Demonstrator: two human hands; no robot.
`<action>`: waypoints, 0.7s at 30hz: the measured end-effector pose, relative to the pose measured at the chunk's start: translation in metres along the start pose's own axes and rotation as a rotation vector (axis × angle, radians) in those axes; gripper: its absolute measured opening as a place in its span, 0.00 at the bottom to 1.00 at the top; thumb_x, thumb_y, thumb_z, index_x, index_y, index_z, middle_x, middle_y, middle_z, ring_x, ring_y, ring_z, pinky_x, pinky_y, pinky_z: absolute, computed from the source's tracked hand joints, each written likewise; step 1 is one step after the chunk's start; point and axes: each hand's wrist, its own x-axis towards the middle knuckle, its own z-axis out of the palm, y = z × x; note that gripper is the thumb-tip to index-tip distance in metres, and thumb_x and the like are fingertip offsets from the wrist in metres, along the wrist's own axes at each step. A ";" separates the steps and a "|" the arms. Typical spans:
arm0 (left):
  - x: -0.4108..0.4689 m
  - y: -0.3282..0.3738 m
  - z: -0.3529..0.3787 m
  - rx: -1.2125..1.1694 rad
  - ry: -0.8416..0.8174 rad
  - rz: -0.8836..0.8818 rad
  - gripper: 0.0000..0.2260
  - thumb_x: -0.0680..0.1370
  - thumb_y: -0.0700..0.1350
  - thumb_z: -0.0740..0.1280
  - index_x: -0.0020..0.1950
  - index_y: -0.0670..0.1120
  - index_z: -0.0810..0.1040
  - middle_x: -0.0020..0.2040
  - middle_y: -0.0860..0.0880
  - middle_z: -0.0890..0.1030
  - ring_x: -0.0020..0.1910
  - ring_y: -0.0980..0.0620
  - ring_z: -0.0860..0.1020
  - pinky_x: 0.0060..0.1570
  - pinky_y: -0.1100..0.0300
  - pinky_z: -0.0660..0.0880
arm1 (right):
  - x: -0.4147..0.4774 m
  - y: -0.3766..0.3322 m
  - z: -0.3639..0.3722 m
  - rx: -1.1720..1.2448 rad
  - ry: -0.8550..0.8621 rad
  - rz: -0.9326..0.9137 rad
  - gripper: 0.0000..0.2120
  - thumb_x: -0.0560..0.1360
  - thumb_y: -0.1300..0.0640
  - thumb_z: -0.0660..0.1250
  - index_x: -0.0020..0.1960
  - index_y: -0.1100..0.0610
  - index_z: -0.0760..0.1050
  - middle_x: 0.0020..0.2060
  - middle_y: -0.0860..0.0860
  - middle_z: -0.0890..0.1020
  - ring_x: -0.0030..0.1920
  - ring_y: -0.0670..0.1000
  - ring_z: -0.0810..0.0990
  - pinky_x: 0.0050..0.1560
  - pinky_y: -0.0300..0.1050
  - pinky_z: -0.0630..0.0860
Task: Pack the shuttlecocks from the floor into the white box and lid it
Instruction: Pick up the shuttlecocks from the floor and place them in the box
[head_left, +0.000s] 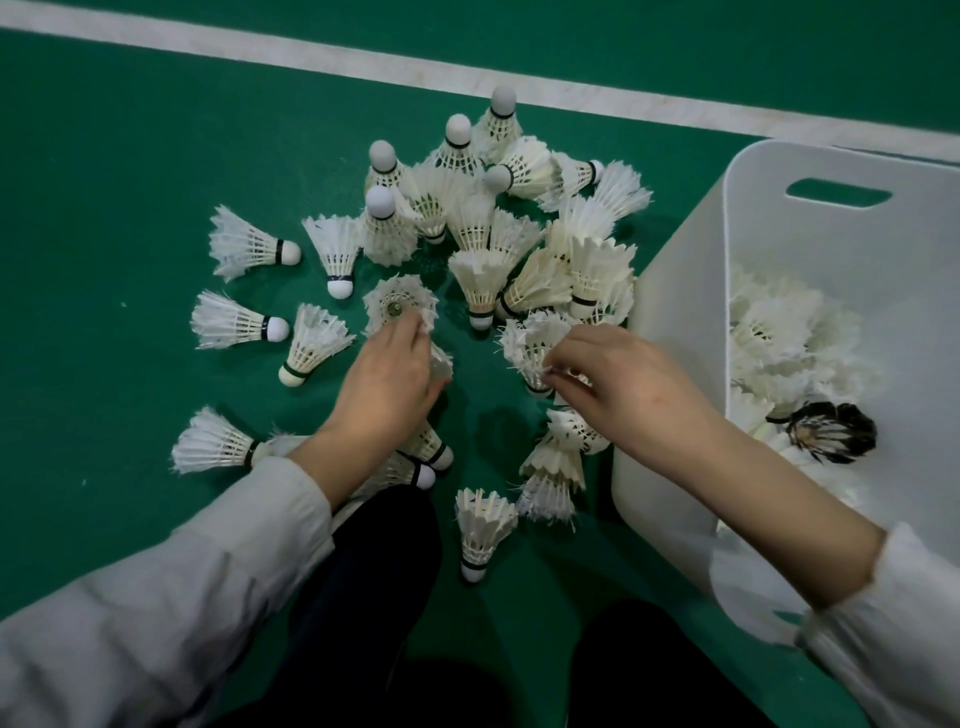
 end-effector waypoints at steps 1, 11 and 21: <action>0.002 -0.002 0.000 -0.008 0.012 -0.007 0.20 0.77 0.49 0.65 0.58 0.33 0.73 0.64 0.38 0.70 0.62 0.42 0.70 0.66 0.49 0.66 | 0.000 0.000 0.000 0.003 0.002 -0.001 0.05 0.75 0.59 0.65 0.44 0.61 0.78 0.40 0.53 0.80 0.44 0.55 0.77 0.42 0.48 0.73; -0.004 -0.008 -0.032 -0.344 0.178 -0.042 0.10 0.78 0.41 0.63 0.46 0.35 0.81 0.48 0.42 0.78 0.44 0.45 0.76 0.45 0.56 0.72 | -0.015 -0.011 -0.035 0.180 0.212 0.070 0.04 0.74 0.61 0.66 0.46 0.60 0.78 0.41 0.51 0.79 0.41 0.48 0.74 0.45 0.37 0.69; -0.019 0.092 -0.087 -0.431 0.171 0.322 0.17 0.78 0.49 0.58 0.45 0.39 0.82 0.46 0.49 0.77 0.42 0.59 0.71 0.42 0.72 0.63 | -0.122 0.027 -0.102 0.249 0.498 0.511 0.04 0.74 0.57 0.66 0.45 0.50 0.79 0.43 0.40 0.78 0.49 0.45 0.76 0.50 0.32 0.71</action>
